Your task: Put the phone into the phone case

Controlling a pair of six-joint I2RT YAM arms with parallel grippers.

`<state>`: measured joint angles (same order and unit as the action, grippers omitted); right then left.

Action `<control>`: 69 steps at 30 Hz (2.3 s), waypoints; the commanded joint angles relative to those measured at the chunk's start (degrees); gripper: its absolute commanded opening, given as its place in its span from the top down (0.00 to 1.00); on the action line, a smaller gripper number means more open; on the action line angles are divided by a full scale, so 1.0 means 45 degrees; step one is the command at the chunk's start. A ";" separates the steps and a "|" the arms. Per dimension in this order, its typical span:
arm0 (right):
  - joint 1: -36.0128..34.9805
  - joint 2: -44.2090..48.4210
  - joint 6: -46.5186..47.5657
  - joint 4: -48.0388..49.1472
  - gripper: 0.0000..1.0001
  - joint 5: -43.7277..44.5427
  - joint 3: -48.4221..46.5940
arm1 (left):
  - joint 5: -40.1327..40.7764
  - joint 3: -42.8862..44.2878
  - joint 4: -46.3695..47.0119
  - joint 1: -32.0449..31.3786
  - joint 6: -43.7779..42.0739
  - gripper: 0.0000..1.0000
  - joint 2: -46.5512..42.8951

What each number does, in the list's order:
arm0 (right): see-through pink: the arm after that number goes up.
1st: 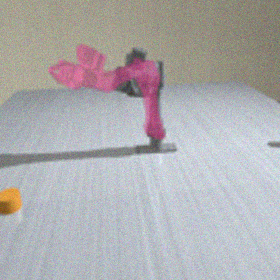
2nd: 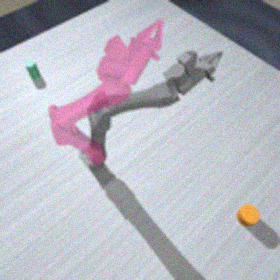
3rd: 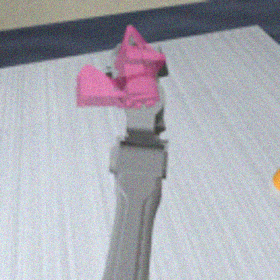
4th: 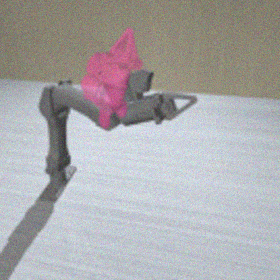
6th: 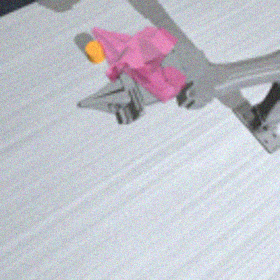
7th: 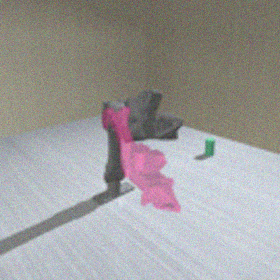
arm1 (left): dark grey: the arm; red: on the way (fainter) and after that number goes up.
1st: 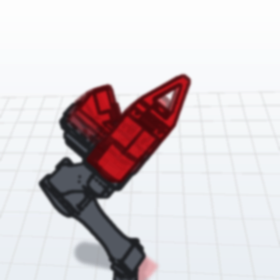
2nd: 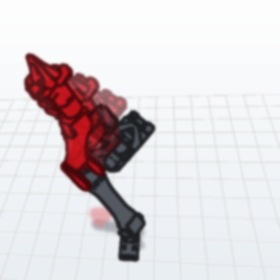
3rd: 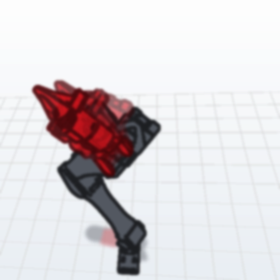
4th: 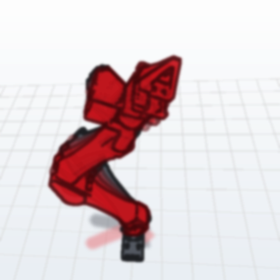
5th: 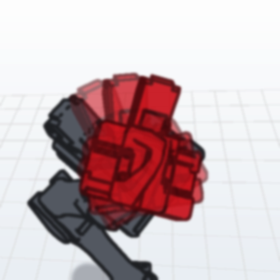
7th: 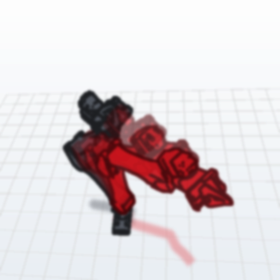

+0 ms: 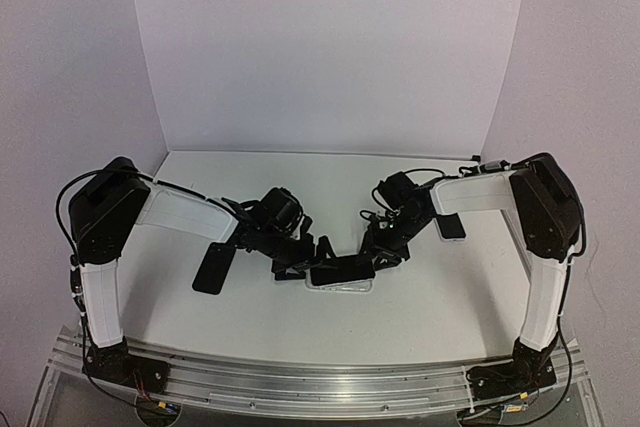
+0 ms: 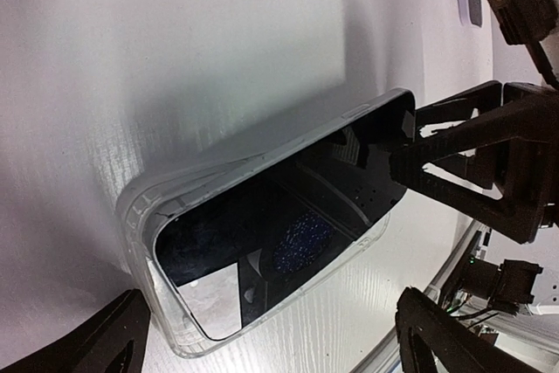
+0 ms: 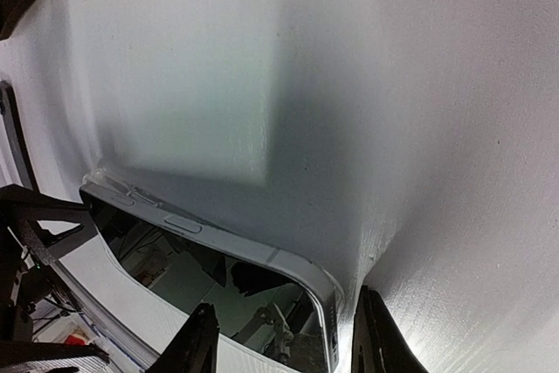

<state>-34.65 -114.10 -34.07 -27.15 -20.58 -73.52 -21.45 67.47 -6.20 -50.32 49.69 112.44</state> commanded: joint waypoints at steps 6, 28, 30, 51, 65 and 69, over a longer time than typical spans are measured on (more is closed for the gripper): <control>-0.0055 0.0887 -0.0522 -0.0181 0.60 -0.0041 0.0251 | 0.2256 0.0939 -0.2459 -0.0167 0.0330 0.20 0.0575; -0.0202 0.1892 -0.0933 0.0641 0.61 -0.1131 0.0847 | 0.3425 0.1449 -0.2983 -0.0166 0.0091 0.70 0.1519; -0.0227 0.2021 -0.1064 0.0823 0.61 -0.1420 0.0935 | 0.3393 0.1427 -0.2995 -0.0182 0.0079 0.72 0.1560; -0.0315 0.1708 -0.0939 -0.0042 0.60 0.1710 0.0758 | 0.3292 0.1367 -0.3174 -0.0244 -0.0026 0.78 0.1784; -0.0466 0.0776 -0.1306 0.0054 0.70 0.0131 0.0320 | 0.2963 0.1159 -0.2958 -0.0261 0.0125 0.78 0.1677; -0.0733 0.0722 -0.1491 0.0114 0.77 -0.0029 0.0269 | 0.2672 0.1084 -0.2726 -0.0280 0.0188 0.78 0.1589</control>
<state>-36.51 -110.41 -39.79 -26.89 -18.00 -70.04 -7.88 74.61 -16.43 -50.96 50.74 117.01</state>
